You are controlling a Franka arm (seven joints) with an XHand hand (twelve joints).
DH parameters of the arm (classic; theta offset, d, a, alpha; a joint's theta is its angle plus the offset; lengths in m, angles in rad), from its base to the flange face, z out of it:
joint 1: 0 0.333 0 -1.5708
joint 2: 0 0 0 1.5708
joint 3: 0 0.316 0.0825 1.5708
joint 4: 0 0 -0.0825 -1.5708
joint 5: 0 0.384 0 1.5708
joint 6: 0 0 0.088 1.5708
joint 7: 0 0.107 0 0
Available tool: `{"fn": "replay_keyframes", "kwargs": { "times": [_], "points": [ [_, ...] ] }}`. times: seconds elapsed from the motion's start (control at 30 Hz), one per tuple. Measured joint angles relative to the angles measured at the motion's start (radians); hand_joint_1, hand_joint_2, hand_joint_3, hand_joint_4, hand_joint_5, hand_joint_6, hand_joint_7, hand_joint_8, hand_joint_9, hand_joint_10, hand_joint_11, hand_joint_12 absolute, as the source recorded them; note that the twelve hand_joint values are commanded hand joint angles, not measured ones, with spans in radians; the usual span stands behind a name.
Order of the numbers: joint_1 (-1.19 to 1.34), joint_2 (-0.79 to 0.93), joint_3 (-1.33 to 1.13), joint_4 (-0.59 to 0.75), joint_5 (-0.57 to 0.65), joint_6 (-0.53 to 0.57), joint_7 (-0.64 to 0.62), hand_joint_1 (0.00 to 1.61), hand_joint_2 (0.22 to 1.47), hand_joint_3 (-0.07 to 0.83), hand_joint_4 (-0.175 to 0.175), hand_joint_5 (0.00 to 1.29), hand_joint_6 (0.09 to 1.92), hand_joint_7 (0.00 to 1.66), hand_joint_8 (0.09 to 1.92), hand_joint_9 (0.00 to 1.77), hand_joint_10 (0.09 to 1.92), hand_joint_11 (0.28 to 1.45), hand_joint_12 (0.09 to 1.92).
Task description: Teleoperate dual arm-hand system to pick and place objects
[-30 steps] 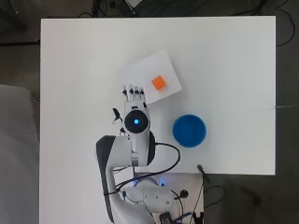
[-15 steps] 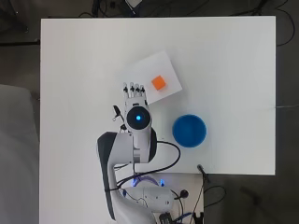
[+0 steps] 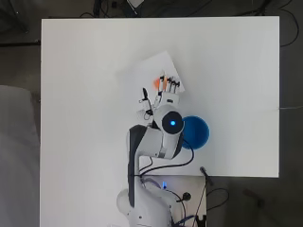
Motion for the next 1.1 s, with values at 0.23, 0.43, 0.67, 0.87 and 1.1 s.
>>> {"fn": "replay_keyframes", "kwargs": {
  "times": [0.23,0.43,0.67,0.87,1.1],
  "points": [
    [-0.003,0.267,-0.147,0.062,0.025,0.071,-0.144,0.07,1.04,-0.009,0.084,0.22,0.09,0.31,0.09,0.43,0.09,0.49,0.09],
    [0.001,0.282,-0.132,0.032,0.058,0.085,-0.218,0.07,1.03,-0.009,0.081,0.22,0.09,0.29,0.09,0.41,0.09,0.48,0.09],
    [0.009,0.314,-0.096,0.016,0.074,0.125,-0.212,0.03,1.0,-0.009,0.035,0.13,0.09,0.19,0.09,0.32,0.09,0.46,0.09],
    [0.006,0.485,-0.097,0.091,0.105,0.116,-0.222,0.02,0.96,-0.018,0.018,0.1,0.09,0.2,0.09,0.32,0.09,0.46,0.09],
    [0.002,0.554,-0.093,0.128,0.166,0.086,-0.414,0.95,1.13,-0.002,0.163,0.89,0.98,1.23,1.72,1.46,1.72,1.03,1.57]
  ]
}}
